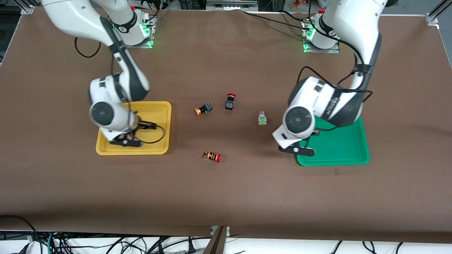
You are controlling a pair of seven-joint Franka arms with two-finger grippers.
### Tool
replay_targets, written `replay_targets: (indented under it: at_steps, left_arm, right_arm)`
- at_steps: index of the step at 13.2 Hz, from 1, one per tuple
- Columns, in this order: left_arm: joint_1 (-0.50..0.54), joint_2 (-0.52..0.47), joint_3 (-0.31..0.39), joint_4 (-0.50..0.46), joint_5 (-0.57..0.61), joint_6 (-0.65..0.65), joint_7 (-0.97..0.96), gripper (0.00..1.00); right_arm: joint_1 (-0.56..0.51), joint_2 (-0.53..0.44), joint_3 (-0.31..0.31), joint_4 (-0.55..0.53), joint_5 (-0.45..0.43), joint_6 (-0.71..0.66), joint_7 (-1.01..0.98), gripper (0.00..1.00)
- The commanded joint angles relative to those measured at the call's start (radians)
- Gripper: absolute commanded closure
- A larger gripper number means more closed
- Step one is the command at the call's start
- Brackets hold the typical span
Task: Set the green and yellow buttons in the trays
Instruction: 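Place the yellow button in the yellow tray while the left gripper places the orange button, then grasp another yellow button with the right gripper while the left gripper grasps the green button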
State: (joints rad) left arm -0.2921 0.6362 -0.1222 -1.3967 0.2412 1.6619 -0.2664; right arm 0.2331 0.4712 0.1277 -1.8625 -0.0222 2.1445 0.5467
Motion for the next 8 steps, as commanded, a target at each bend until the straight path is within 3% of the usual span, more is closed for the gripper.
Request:
replay_targets:
  at_steps: [1, 4, 6, 7, 8]
  left_arm:
    - [0.096, -0.001, -0.019, -0.096, 0.015, 0.063, 0.122, 1.0]
    - [0.148, -0.006, -0.024, -0.238, 0.009, 0.269, 0.18, 1.0]
    - [0.197, -0.009, -0.075, -0.301, 0.001, 0.367, 0.181, 1.0]
    - [0.215, -0.006, -0.097, -0.306, 0.001, 0.38, 0.181, 0.89]
    - [0.218, 0.0, -0.102, -0.306, -0.002, 0.38, 0.162, 0.01]
  right_arm:
    - [0.046, 0.027, 0.108, 0.0, 0.002, 0.061, 0.319, 0.0]
    - [0.119, 0.098, 0.162, 0.0, -0.002, 0.214, 0.601, 0.0]
    - [0.161, 0.128, 0.165, 0.0, -0.008, 0.273, 0.715, 0.0]
    - [0.176, 0.139, 0.165, 0.0, -0.012, 0.291, 0.754, 0.0]
    - [0.19, 0.152, 0.165, 0.0, -0.013, 0.305, 0.771, 0.0]
